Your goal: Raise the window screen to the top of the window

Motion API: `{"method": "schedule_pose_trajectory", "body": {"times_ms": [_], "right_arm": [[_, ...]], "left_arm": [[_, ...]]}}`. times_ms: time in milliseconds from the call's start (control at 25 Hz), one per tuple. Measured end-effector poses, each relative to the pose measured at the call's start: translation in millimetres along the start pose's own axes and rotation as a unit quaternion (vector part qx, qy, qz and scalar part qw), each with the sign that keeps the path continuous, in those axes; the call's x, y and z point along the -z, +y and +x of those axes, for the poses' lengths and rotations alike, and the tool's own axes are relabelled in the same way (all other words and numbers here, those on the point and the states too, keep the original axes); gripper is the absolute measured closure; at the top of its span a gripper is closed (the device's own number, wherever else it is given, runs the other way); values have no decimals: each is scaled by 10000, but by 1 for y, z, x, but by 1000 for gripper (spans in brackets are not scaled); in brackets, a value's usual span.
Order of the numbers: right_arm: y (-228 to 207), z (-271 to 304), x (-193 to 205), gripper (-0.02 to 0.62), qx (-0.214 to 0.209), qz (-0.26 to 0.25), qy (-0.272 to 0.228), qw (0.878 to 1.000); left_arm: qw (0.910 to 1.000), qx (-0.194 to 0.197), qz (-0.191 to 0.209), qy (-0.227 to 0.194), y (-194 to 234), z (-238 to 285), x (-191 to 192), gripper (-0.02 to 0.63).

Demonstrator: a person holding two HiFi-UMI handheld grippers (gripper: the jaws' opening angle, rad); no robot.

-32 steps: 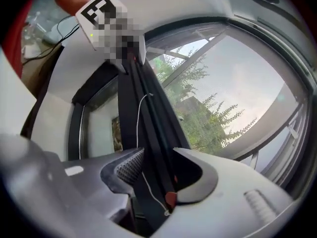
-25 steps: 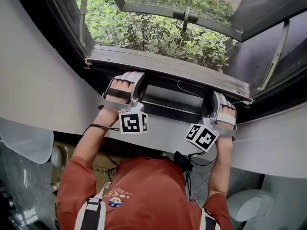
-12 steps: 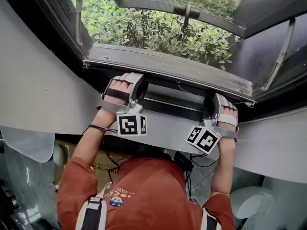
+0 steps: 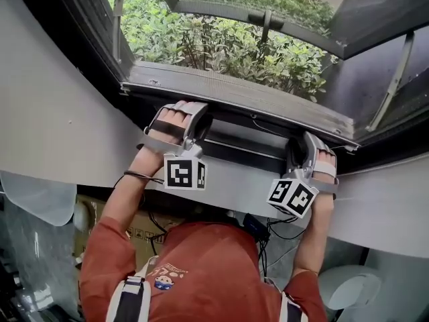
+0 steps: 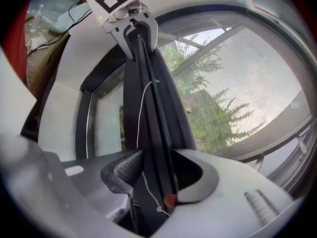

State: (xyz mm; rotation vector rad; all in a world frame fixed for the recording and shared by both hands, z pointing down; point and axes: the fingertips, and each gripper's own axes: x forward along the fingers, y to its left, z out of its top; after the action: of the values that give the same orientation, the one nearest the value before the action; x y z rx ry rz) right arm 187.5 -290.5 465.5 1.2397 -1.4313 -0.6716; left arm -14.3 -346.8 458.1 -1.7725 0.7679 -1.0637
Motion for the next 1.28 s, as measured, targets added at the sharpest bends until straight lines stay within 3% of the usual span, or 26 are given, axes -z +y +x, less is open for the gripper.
{"method": "schedule_pose_trajectory", "body": {"times_ms": [200,440,1040,1280], "right_arm": [[-1,0,0,407,-89,51,-62,9999],[-5,0,-4,407,-302,630,-352,9969],[3,-5,-2,385,-548,578,-493,9956],[-16,-14,-8,419,-573,764,-629,9934]], "left_arm": [[9995,153,-220,-181,0,-1,-1,426],[9974,408,-478,-357,1,0,-2,426],[9983,484,-209,-259,-5,-1,0,436],[9976,469,-330,-398,15,-11,-6,459]]}}
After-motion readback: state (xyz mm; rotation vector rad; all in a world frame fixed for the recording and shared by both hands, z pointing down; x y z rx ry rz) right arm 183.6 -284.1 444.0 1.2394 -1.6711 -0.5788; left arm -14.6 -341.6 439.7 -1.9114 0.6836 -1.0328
